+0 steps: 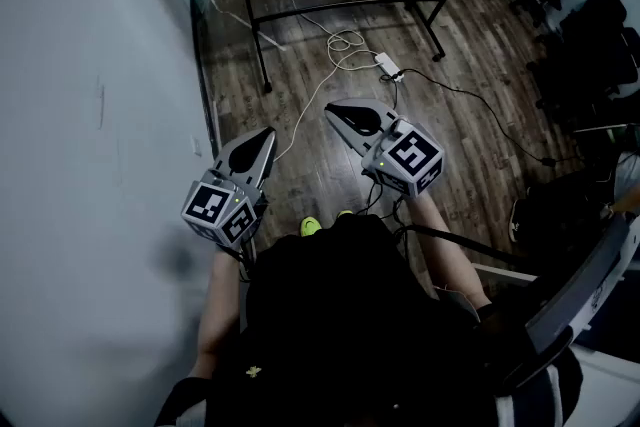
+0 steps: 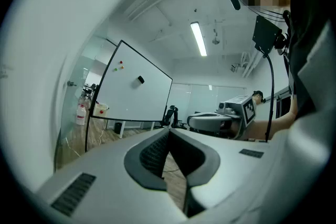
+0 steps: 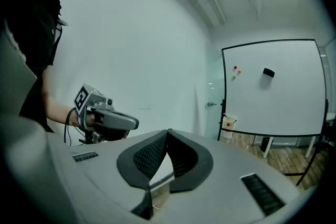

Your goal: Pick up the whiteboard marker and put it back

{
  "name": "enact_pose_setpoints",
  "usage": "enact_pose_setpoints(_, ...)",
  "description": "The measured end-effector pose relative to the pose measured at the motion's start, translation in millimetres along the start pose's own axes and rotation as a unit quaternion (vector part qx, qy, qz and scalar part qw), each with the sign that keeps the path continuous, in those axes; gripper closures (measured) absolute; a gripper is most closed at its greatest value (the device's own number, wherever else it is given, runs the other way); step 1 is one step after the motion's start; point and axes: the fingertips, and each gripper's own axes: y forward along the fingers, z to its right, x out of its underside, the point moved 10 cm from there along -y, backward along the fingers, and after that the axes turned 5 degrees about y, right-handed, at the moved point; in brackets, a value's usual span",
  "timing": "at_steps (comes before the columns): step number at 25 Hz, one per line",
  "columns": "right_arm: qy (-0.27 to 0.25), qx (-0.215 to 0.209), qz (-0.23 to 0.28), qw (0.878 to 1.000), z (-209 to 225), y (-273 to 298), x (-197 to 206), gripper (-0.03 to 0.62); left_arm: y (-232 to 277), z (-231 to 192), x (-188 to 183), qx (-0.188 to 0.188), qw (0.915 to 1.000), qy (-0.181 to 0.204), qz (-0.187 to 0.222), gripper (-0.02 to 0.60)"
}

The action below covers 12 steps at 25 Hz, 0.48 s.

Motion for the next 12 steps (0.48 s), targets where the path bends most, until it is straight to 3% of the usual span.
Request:
enact_pose_setpoints(7, 0.036, -0.023, 0.011, 0.999, 0.6, 0.7, 6.8, 0.594, -3.2, -4.3, 0.9, -0.007, 0.9999, -0.012, 0.01, 0.549)
enact_pose_setpoints(12, 0.015, -0.024, -0.01, 1.0, -0.4, 4.4, 12.8, 0.594, -2.6, -7.2, 4.5, -0.011, 0.9996, -0.022, 0.01, 0.549)
